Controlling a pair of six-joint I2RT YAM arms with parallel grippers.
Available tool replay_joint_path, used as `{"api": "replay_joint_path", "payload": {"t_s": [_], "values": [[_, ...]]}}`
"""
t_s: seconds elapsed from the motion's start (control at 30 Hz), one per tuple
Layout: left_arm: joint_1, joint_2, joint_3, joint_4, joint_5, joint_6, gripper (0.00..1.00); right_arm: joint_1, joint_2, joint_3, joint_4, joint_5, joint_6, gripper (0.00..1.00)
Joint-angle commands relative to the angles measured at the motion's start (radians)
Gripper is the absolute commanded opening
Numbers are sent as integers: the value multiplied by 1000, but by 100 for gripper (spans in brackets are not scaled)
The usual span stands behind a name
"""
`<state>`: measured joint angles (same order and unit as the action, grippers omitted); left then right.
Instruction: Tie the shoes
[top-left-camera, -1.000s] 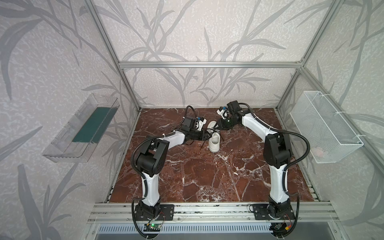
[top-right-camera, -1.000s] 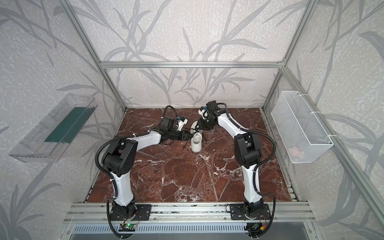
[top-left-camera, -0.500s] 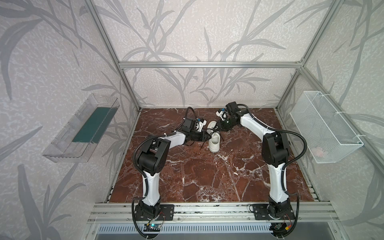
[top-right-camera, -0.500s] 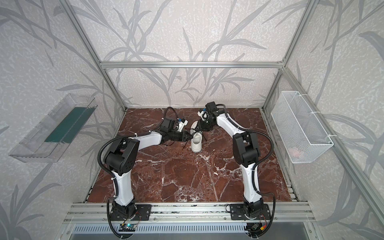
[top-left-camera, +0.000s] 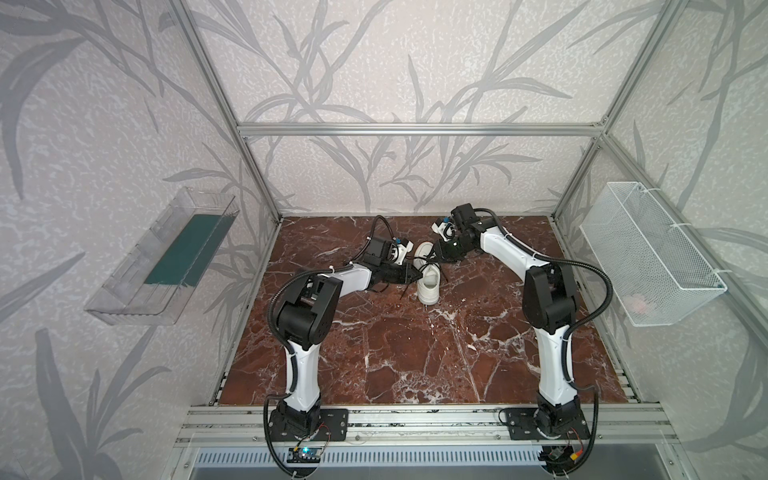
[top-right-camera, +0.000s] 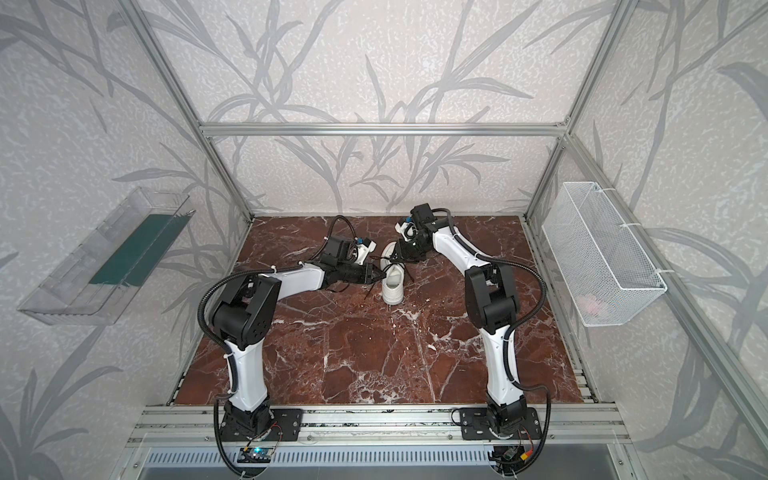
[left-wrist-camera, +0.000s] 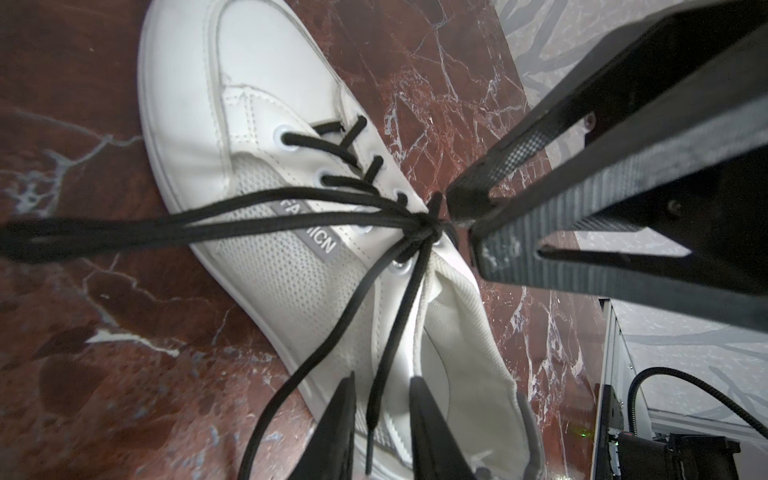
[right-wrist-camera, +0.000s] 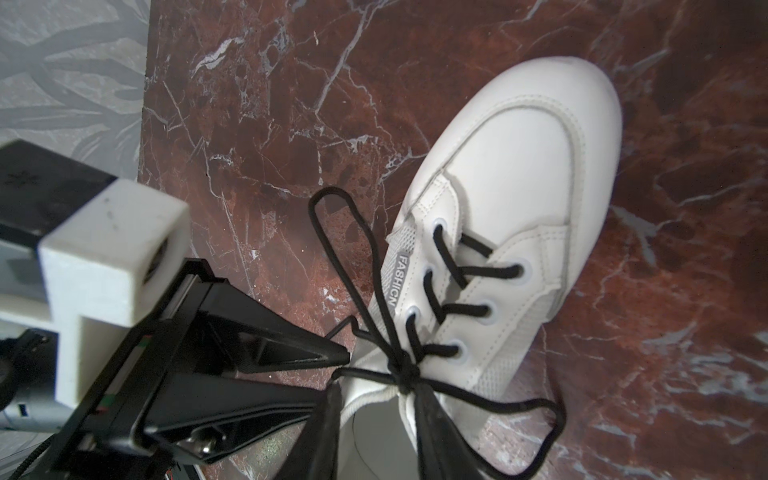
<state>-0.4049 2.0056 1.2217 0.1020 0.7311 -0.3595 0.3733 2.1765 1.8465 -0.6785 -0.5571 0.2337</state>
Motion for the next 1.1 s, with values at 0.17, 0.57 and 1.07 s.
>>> {"api": "replay_joint_path", "payload": {"t_s": [0.17, 0.57, 1.07], "values": [[2, 9, -5, 2, 4, 1, 9, 6, 5, 24, -15, 22, -20, 32], [6, -14, 12, -34, 2, 16, 0, 31, 35, 47, -36, 91, -48, 24], [21, -44, 2, -84, -20, 50, 0, 49, 49, 44, -47, 156, -65, 16]]}}
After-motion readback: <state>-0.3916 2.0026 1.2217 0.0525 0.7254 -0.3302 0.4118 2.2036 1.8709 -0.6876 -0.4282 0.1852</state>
